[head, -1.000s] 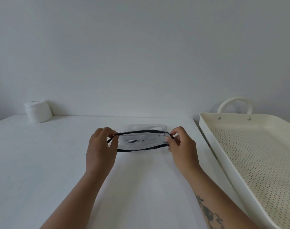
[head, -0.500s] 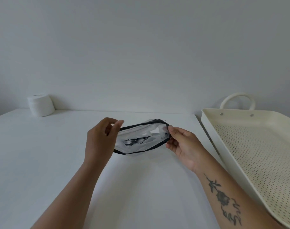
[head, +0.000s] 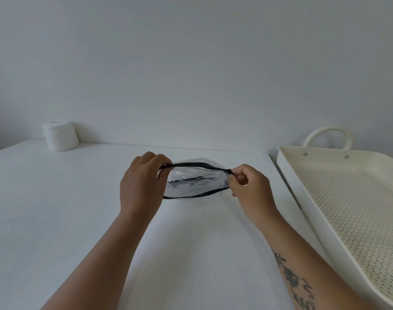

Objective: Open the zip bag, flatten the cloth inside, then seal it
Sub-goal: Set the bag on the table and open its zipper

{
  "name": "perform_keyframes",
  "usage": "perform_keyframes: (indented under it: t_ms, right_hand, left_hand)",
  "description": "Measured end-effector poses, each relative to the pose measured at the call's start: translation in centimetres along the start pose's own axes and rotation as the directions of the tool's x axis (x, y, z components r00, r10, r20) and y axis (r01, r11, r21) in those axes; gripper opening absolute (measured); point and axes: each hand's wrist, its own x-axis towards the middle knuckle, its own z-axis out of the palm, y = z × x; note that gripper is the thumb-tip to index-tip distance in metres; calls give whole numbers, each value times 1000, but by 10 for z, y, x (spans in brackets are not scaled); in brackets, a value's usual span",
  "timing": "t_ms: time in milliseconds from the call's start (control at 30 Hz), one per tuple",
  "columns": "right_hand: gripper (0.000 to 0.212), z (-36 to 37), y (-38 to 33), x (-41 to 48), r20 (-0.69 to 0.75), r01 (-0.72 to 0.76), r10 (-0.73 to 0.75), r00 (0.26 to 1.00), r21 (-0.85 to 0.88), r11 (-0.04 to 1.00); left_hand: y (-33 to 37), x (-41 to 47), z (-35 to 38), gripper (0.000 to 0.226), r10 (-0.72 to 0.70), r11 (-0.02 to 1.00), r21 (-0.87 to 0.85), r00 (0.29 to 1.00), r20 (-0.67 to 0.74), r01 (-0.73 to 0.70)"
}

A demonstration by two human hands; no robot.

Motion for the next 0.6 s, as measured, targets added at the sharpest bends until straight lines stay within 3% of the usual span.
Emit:
perform_keyframes:
  t_ms: [67,167,200,267,333,400,500,600]
  right_hand:
    - [8,4,-1,-2,-43,100,-110,993,-199,975]
    - [5,7,-2,-1,-74,94,-124,990,-324,941]
    - [3,7,-2,-1,-67,49,-71,995,-281,958]
    - [7,6,-2,-1,21,-132,132,991,-4,991]
    - [14,2,0,-3,233,-347,283,930,311,884]
    - [21,-2,1,-2,406,-456,272,872,475,753]
    - [23,-4,3,-1,448,-465,237,862,511,723]
    - [18,0,4,-1,265,-331,254,930,306,892]
  left_hand:
    - [2,0,0,3,9,1000,-8,1000,-13,-9]
    - [6,-1,2,4,32,999,-22,999,-34,-33]
    - [8,-2,2,5,27,999,-30,999,-43,-28]
    - [8,-1,3,7,-11,998,-58,998,-56,7]
    - [6,-1,4,8,-56,995,-84,997,-58,51]
    - [3,-1,4,8,-88,991,-107,995,-56,82]
    - [3,-1,3,8,-116,986,-123,991,-61,108]
    - [5,-2,3,9,-87,990,-114,995,-48,81]
